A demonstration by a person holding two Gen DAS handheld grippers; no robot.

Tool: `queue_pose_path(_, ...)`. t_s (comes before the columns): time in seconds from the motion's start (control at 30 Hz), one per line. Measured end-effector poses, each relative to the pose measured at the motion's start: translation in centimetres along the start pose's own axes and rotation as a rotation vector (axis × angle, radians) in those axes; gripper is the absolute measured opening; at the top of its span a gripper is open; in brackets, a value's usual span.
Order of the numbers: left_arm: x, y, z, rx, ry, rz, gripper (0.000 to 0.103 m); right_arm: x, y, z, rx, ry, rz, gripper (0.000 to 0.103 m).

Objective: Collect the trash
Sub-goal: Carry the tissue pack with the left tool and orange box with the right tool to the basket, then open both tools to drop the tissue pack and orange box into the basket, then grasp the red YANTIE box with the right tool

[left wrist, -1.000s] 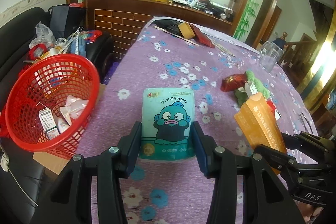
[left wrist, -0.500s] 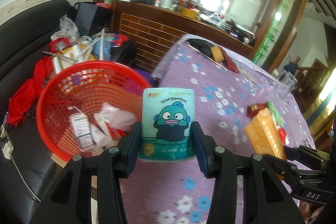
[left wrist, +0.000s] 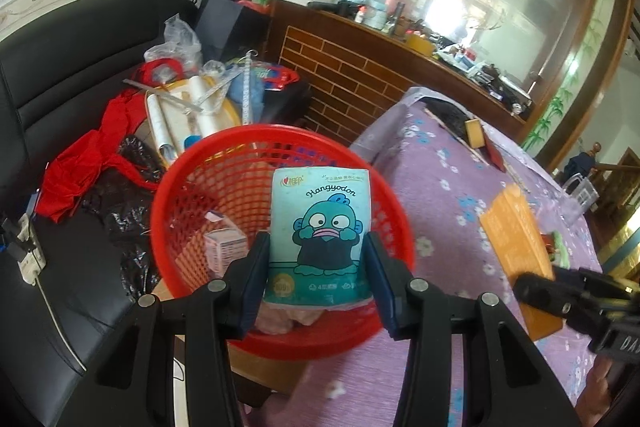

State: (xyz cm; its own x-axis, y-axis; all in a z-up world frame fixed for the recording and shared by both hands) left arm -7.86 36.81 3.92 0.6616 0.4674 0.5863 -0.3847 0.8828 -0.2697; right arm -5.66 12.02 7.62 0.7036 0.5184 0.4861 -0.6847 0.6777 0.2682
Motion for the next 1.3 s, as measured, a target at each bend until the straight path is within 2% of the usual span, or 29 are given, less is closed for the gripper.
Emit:
queue_pose_path(0.3, 1.1, 2.3, -1.1, 0.032, 0.007, 0.025, 0.047, 4.9, 3.0, -3.9, 0.09, 0.029, 0.001, 0.053)
queue_pose_path(0.37, 1.3, 2.6, -1.0, 0.038, 0.003, 0.027, 0.049, 5.9, 3.5, -4.6, 0.105, 0.025, -0.002, 0.054)
queue_pose_path(0.43, 1.4, 2.8, -0.8, 0.033, 0.001, 0.035, 0.062, 7.0, 3.9, -5.1, 0.105, 0.001, -0.002, 0.055)
queue_pose_path(0.53, 1.3, 2.9, -0.1, 0.022, -0.023, 0.04, 0.065, 7.4, 3.5, -5.2, 0.116, -0.006, -0.025, 0.06)
queue_pose_path(0.8, 0.6, 0.1, 0.4, -0.005, -0.022, -0.007, 0.066, 4.1, -0.1, -1.7, 0.128, -0.05, -0.069, 0.06)
queue_pose_path(0.93, -0.3, -3.5, 0.1, -0.028, -0.001, -0.069, 0.066, 1.3, -2.2, 0.4, 0.056, -0.064, -0.08, 0.065)
queue_pose_path(1.1, -1.8, -8.1, -0.6, -0.048, 0.032, -0.148, 0.066, -1.5, -5.7, 3.6, -0.034, -0.128, -0.11, 0.074)
queue_pose_path(1.17, -2.5, -10.1, -1.0, -0.059, 0.05, -0.182, 0.066, -2.6, -7.4, 4.9, -0.051, -0.144, -0.136, 0.074)
queue_pose_path(1.3, -4.0, -14.0, -1.9, -0.076, 0.089, -0.244, 0.066, -5.0, -12.2, 7.8, -0.146, -0.177, -0.206, 0.074)
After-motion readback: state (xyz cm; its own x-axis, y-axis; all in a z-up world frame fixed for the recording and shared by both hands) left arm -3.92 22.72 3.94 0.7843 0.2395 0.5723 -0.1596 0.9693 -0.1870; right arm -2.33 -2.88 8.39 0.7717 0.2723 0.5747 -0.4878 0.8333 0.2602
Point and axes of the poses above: each gripper's, at about its wrist camera, not at the fingertips, and z roughly against the way its jaws point, y to its left, x to its top, the point moved 4 cm from there along -z, roughly the way its jaws point, and after that the axes turned 8 degrees about y, right-handed, at the moved point
